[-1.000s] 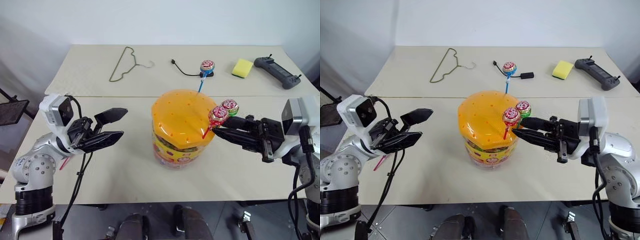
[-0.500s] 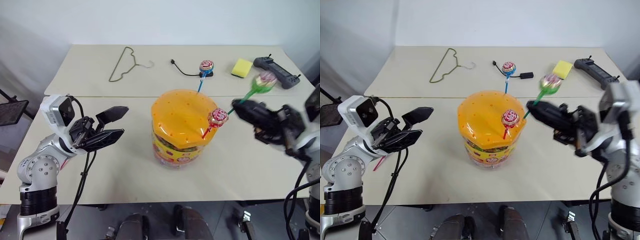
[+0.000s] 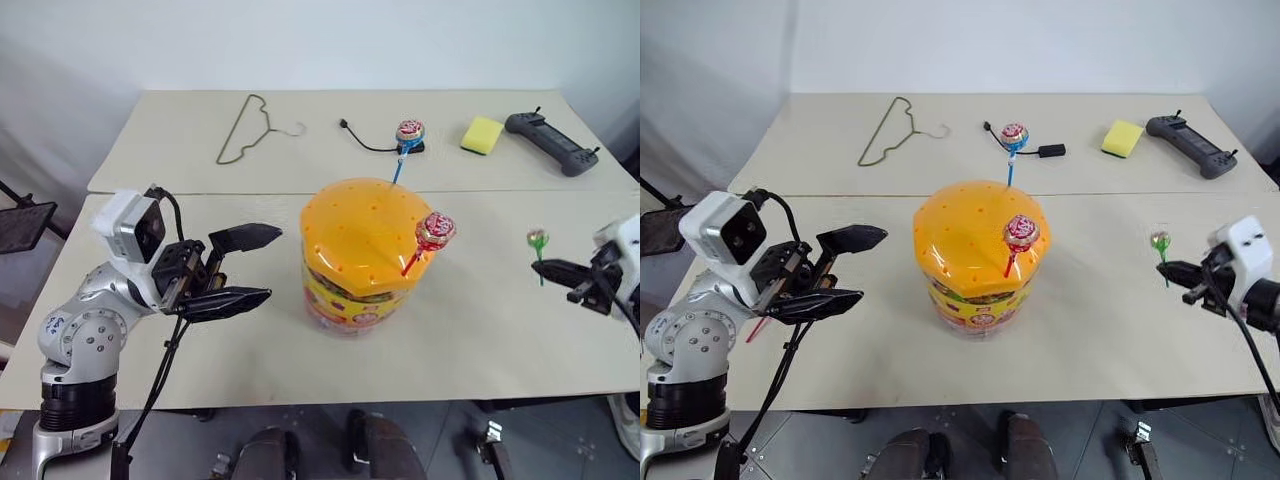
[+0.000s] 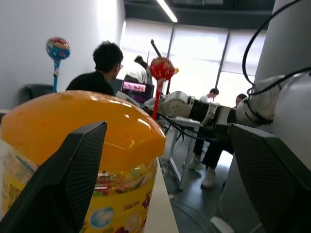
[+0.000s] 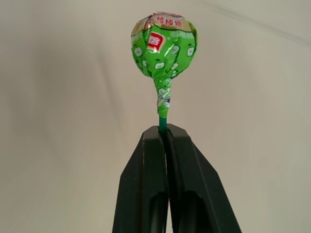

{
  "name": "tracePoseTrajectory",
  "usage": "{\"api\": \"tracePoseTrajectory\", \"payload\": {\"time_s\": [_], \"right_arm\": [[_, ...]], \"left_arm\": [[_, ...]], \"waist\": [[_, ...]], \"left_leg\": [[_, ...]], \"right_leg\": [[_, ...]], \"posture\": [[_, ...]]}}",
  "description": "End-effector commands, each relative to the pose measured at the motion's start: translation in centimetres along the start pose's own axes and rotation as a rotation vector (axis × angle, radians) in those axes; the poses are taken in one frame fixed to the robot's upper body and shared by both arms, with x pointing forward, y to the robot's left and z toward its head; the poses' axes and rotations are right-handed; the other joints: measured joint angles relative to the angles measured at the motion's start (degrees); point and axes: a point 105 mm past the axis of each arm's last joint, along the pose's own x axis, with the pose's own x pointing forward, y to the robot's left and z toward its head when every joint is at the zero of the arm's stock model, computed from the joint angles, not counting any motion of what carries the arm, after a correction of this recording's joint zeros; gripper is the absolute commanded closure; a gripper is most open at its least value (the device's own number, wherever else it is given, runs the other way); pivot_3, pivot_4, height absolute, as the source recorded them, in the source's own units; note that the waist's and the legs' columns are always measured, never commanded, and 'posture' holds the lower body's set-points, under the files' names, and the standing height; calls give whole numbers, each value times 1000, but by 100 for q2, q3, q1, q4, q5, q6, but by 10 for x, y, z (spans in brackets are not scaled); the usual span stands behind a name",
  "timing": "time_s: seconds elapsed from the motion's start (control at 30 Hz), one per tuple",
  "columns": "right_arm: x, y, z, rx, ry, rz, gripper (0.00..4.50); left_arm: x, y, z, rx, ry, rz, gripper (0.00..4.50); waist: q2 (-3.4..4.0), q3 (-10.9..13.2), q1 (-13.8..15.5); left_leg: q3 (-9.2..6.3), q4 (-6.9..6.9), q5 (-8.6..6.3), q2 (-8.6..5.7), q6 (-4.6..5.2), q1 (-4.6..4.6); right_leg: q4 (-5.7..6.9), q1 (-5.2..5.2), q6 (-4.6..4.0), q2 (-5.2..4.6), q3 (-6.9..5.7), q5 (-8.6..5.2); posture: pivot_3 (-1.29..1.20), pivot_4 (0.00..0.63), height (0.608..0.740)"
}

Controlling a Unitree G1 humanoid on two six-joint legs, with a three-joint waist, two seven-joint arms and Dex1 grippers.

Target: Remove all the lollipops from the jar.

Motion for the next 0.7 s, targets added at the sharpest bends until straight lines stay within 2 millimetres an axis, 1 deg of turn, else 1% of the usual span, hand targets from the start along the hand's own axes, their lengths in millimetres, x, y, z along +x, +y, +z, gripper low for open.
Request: {"api": "tracePoseTrajectory", "payload": {"time_s": [0.03,0.1,0.13,0.17,0.23,0.27,0.33,0.37,0.4,0.43,0.47,0.5,0.53,0.6,0.7], "right_arm": [[3,-7,-27,-184,159,-25,4477],[2,-13,-42,-232,240,-35,4477],[1,-14,-46,-229,239,-23,4268],[0,-9,-50,-188,236,33,4027],[1,-15,-46,-179,173,17,3493],[0,-11,-42,-160,146,57,3131],[0,-8,-33,-150,87,87,2548],[0,-4,-25,-129,32,112,2128],[1,1,-14,-99,-47,150,1894],[0,10,1,-82,-149,209,1544],[-3,24,25,-67,-302,301,1190],[-5,33,44,-81,-400,347,965],[-6,41,59,-88,-468,371,965],[-4,57,85,-103,-545,422,965],[-1,84,127,-111,-666,525,965]], "left_arm": [[0,0,4,85,76,-14,259],[-1,2,7,89,69,-4,259],[-3,2,8,89,74,0,259],[-6,2,8,91,84,4,259],[-9,2,9,87,94,11,259],[-11,1,10,81,90,16,259],[-12,1,11,72,78,23,259],[-13,1,12,68,68,28,259],[-14,2,13,67,51,39,259],[-15,3,15,63,27,54,259],[-19,6,18,55,-12,89,259],[-24,9,19,51,-35,124,259],[-29,11,20,45,-61,154,259],[-38,13,25,21,-127,210,259],[-44,15,29,9,-226,270,259]], "waist": [[0,0,-3],[0,0,-2],[1,0,2],[3,2,9],[3,2,5],[3,2,3],[5,1,4],[5,1,5],[5,1,5],[5,1,1],[5,1,-4],[5,1,-12],[8,0,-24],[13,1,-28],[13,1,-4]], "left_leg": [[1,0,0,2,-1,1],[2,0,0,3,-3,1],[4,0,0,2,-4,1],[5,0,0,2,-4,-1],[5,0,0,1,-3,1],[5,0,0,4,-3,0],[5,1,0,4,-3,2],[5,1,0,7,-4,2],[4,1,1,7,-5,2],[4,1,1,7,-5,3],[4,1,1,9,-5,2],[5,2,1,8,-5,3],[5,2,1,9,-5,6],[5,2,3,12,-9,11],[-4,2,2,12,-11,10]], "right_leg": [[0,0,0,4,-1,0],[-2,0,0,3,0,0],[-1,0,0,2,3,0],[-2,-1,0,1,4,0],[-3,-1,0,1,5,0],[-4,0,0,3,4,0],[-3,0,0,3,6,0],[-2,0,0,3,5,0],[-2,-1,0,3,5,0],[-2,0,0,3,6,0],[-3,0,0,4,5,0],[0,0,0,4,8,0],[2,0,0,4,12,0],[13,-1,-1,3,12,1],[14,-2,-2,-3,7,1]], "posture": [[0,150,740],[0,150,740],[0,150,740],[0,150,740],[0,150,740],[0,150,740],[0,150,740],[0,150,740],[0,150,740],[0,150,740],[0,150,740],[0,150,740],[0,150,740],[0,150,740],[0,150,740]]}}
